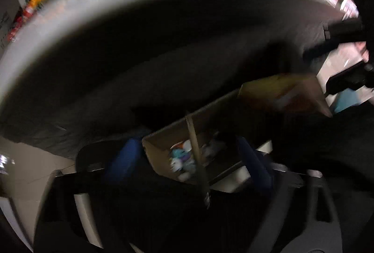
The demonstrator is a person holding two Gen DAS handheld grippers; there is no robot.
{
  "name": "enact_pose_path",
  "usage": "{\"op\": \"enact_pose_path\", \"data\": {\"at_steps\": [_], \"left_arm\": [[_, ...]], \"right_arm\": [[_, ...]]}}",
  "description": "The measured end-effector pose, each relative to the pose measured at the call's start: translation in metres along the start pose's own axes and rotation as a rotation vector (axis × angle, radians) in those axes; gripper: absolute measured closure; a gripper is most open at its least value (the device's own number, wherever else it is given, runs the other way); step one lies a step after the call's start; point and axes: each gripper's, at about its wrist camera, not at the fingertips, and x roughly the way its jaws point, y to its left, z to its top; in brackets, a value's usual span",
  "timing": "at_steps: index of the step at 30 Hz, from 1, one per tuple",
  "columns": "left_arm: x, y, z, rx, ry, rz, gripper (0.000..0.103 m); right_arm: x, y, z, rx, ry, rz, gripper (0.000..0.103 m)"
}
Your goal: Collect trash
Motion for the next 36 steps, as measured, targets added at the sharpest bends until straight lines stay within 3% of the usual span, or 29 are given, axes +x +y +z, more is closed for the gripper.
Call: {"op": "enact_pose_path", "data": {"at_steps": [2,4,5,7,8,10,12,14,17,22,27,31,33,36], "left_arm": [[0.032,0.009,-0.002,-0.027,0.07,0.015,0.016],[0.03,0.017,-0.002,-0.064,0.067,0.003,0.022],[0.019,0.019,-0.003,-0.073,0.036,-0.018,0.022],[-0.011,0.024,-0.001,-0.085,-0.053,-0.043,0.021],[-0.029,0.029,0.002,-0.096,-0.107,-0.057,0.021],[-0.06,0.037,0.011,-0.133,-0.209,-0.084,0.017],[-0.085,0.048,0.02,-0.175,-0.31,-0.103,0.013],[-0.105,0.063,0.034,-0.235,-0.39,-0.111,0.013],[-0.115,0.084,0.045,-0.325,-0.446,-0.145,0.012],[-0.109,0.108,0.041,-0.457,-0.476,-0.194,0.012],[-0.102,0.111,0.045,-0.421,-0.468,-0.114,0.012],[-0.104,0.107,0.048,-0.378,-0.482,-0.101,0.012],[-0.103,0.104,0.049,-0.364,-0.492,-0.102,0.012],[-0.096,0.104,0.052,-0.377,-0.466,-0.129,0.012]], "right_arm": [[0.01,-0.005,0.003,0.008,0.029,-0.036,0.056],[-0.015,0.007,0.01,-0.052,-0.03,0.002,0.056],[-0.03,0.012,0.014,-0.083,-0.064,0.001,0.055],[-0.075,0.021,0.03,-0.145,-0.177,-0.036,0.044],[-0.094,0.02,0.04,-0.156,-0.237,-0.074,0.032],[-0.124,0.008,0.073,-0.154,-0.355,-0.188,0.024],[-0.136,-0.02,0.114,-0.079,-0.436,-0.289,0.019],[-0.142,-0.062,0.156,0.08,-0.501,-0.242,0.019],[-0.138,-0.12,0.218,0.269,-0.567,-0.293,0.019],[-0.104,-0.182,0.287,0.444,-0.496,-0.388,0.025],[-0.091,-0.189,0.319,0.476,-0.436,-0.524,0.024],[-0.078,-0.183,0.335,0.372,-0.354,-0.631,0.019],[-0.062,-0.19,0.349,0.314,-0.265,-0.689,0.018],[-0.041,-0.208,0.371,0.253,-0.13,-0.657,0.018]]}}
